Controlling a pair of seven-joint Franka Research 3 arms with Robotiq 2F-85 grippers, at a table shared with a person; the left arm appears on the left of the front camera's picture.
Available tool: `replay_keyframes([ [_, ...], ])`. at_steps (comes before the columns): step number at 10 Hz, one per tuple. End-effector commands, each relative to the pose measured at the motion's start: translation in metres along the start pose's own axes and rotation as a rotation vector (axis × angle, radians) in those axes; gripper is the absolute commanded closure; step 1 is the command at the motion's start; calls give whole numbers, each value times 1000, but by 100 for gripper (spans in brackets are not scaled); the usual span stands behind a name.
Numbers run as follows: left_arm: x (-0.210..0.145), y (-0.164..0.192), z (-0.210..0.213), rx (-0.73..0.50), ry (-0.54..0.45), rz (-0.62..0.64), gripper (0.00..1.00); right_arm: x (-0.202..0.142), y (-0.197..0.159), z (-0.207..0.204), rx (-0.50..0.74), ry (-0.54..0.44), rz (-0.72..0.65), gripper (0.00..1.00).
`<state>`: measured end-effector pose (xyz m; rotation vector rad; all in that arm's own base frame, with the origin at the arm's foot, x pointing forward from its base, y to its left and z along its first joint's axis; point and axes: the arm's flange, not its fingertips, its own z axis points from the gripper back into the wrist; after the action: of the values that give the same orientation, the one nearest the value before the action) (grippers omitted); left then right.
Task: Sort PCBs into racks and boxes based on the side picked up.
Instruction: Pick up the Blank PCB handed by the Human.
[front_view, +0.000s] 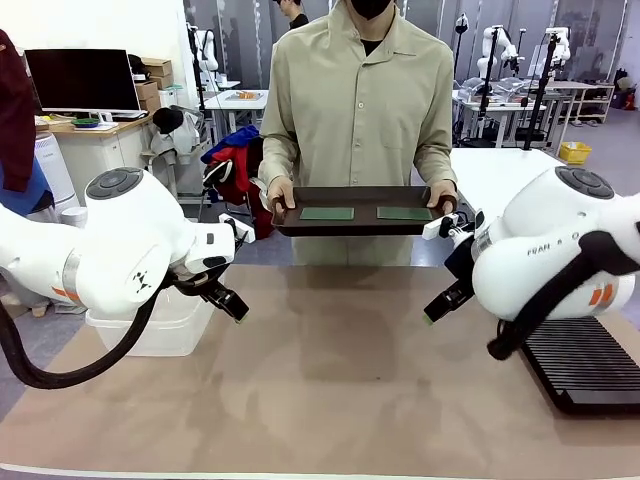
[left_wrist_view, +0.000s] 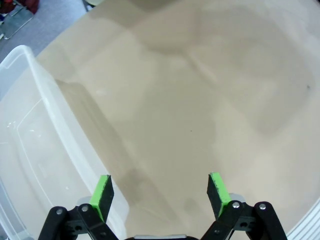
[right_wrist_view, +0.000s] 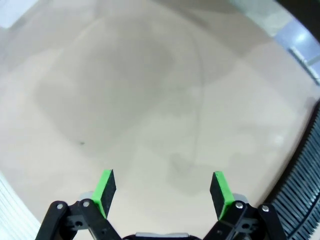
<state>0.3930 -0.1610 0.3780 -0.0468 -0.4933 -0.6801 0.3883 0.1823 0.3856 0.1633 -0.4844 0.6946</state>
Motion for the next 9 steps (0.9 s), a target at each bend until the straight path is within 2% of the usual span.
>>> replay_keyframes([
  [1, -3, 8, 25, -135, -10, -59, 0, 0, -22, 25, 123, 28, 7, 0],
  [3, -1, 20, 47, -207, -23, -167, 0, 14, -28, 36, 201, 48, 20, 0],
  [4, 1, 23, 64, -275, -53, -239, 0, 21, -30, 50, 246, 65, 35, 0],
  [5, 5, 23, 81, -287, -78, -271, 0, 28, -32, 67, 260, 60, 48, 0],
  [7, 10, 31, 114, -251, -137, -328, 0, 42, -38, 96, 273, 5, 87, 0],
  [8, 13, 31, 125, -226, -161, -318, 0, 48, -40, 107, 247, -21, 85, 0],
  [9, 15, 25, 121, -120, -176, -249, 0, 49, -36, 108, 203, -63, 84, 0],
])
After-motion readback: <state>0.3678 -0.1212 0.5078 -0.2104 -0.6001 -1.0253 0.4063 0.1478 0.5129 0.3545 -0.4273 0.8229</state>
